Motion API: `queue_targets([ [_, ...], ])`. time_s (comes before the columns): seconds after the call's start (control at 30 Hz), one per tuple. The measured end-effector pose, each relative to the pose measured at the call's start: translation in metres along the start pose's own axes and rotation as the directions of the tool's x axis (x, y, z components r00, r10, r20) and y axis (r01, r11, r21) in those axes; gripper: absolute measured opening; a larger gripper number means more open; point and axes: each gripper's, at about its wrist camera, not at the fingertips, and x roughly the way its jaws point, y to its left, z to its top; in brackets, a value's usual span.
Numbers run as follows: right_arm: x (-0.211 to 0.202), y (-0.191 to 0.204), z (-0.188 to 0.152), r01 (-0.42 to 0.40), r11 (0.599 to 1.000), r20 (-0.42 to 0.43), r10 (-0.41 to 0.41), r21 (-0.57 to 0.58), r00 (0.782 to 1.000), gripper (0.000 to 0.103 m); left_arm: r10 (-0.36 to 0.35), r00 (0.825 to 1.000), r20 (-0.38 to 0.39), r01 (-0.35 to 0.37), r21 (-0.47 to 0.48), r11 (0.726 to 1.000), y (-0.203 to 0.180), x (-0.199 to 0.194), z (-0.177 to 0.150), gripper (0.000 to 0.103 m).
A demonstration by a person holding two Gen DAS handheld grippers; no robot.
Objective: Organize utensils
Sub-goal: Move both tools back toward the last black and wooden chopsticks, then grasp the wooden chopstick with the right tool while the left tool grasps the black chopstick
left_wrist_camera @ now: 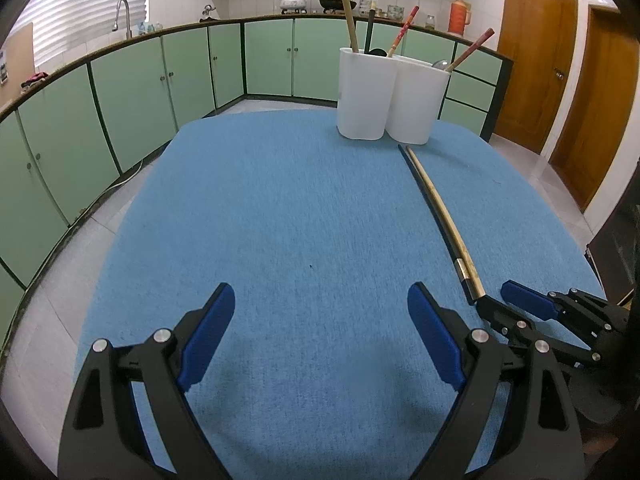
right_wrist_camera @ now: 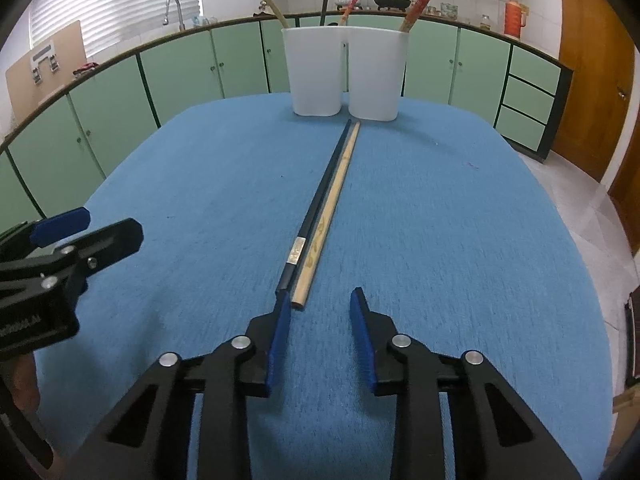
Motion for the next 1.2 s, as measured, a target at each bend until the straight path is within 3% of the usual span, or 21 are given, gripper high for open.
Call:
queue_targets([
  [0.17,0.001,-0.011,0.003,-0.009,0.999,-0.004,0.009,0.043,1.000,0.011,-0.001,1.000,0.000,0.001,0.000,1.000,-0.001,0.001,-0.001,0.086],
  [0.6,-0.005,-0.017,-0.004,-0.056,0.996,0.010,0.055,0.073,0.998,0.015,-0.004,1.000,0.000,0.004,0.003,1.000,-0.003,-0.001,-0.001,0.086],
  [0.77,-0.003,-0.008,-0.004,0.001,0.999,0.003,-0.001,0.032,1.000,0.014,-0.007,1.000,-0.002,0.007,0.000,1.000,-0.004,-0.001,0.000,0.086],
  [0.87,-0.002,-0.005,-0.003,0.025,0.999,0.001,-0.025,0.024,1.000,0.007,-0.012,1.000,-0.001,0.012,0.004,1.000,-0.005,-0.002,-0.001,0.086],
  [1.2,-0.013,-0.030,-0.007,0.020,0.994,0.009,-0.021,0.108,1.000,0.006,-0.055,0.999,-0.003,0.055,0.008,0.998,-0.024,-0.002,0.002,0.085],
])
